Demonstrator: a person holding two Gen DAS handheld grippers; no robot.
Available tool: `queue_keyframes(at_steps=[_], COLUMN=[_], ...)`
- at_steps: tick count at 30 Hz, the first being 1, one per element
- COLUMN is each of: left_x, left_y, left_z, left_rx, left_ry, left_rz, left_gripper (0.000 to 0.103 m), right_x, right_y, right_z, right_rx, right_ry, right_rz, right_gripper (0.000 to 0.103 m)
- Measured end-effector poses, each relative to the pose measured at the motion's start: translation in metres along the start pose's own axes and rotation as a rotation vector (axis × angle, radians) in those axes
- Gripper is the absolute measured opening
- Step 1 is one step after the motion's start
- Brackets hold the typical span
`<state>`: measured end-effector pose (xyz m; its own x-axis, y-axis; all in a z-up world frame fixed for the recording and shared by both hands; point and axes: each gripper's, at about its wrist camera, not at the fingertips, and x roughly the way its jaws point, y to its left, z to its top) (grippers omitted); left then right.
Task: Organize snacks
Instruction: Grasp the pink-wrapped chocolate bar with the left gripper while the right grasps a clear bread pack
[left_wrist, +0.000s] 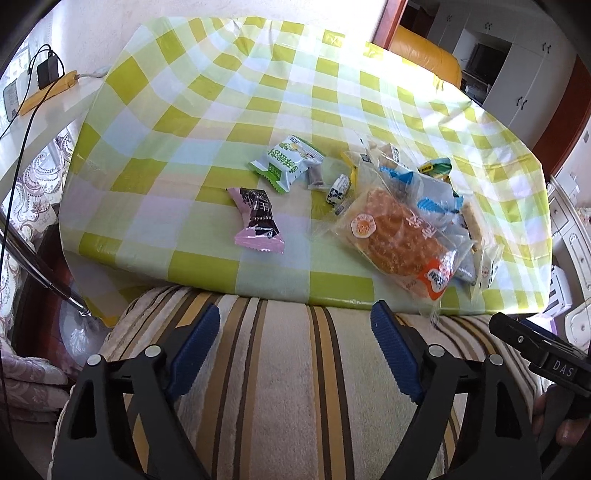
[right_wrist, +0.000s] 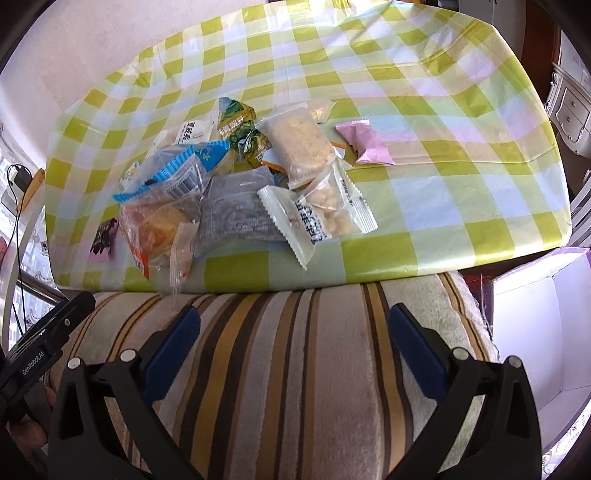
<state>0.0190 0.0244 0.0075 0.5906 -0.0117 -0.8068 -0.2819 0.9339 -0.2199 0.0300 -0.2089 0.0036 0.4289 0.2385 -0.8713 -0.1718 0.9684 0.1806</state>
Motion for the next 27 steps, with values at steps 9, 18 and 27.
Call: queue_keyframes(at_steps=[9,18,27], left_x=[0.026,0.059,0.072], left_y=[0.014,0.020,0.017], left_z=[0.045,0.064,0.064], left_rx=[-0.089,-0.104,-0.085], left_ry=[-0.003,0.062,0.094], left_rz=[0.042,0.085,0.084], left_gripper=[0.071,0.058,0.025], right_x=[0.015,0.030,0.030], right_y=[-0.017,-0.023,-0.036], right_z=[0.025,0.048,0.072], right_rx=[0.055,0.071,0.131], right_ry=[-0.025,-0.022,-0.071], right_rz=[0.001,0.018,0.057], right_gripper=[0.102,0.102,0.102])
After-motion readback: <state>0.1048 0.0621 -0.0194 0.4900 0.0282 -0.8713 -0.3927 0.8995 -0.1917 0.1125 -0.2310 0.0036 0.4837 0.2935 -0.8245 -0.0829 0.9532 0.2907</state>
